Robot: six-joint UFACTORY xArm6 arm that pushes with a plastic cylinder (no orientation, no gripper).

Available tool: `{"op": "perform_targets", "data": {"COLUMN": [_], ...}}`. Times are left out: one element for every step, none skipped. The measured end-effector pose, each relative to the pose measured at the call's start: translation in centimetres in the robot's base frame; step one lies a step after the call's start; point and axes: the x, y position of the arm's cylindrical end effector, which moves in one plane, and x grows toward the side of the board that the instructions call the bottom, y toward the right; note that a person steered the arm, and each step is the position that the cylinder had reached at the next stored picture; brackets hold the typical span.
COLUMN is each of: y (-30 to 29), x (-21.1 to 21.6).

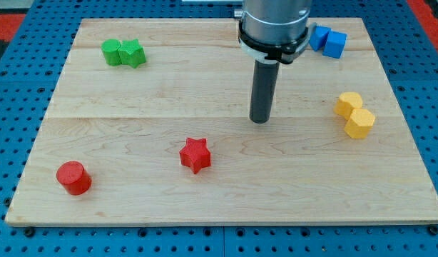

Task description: Slightly push the red star towards the left of the board

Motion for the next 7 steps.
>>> {"op": "perform_targets", "data": {"y": [-2.1,-3.5,-3.6,-4.9,-5.0,-7.7,-11.1], "x": [0.0,0.0,0.2,8.9,9.3,8.4,8.4]}}
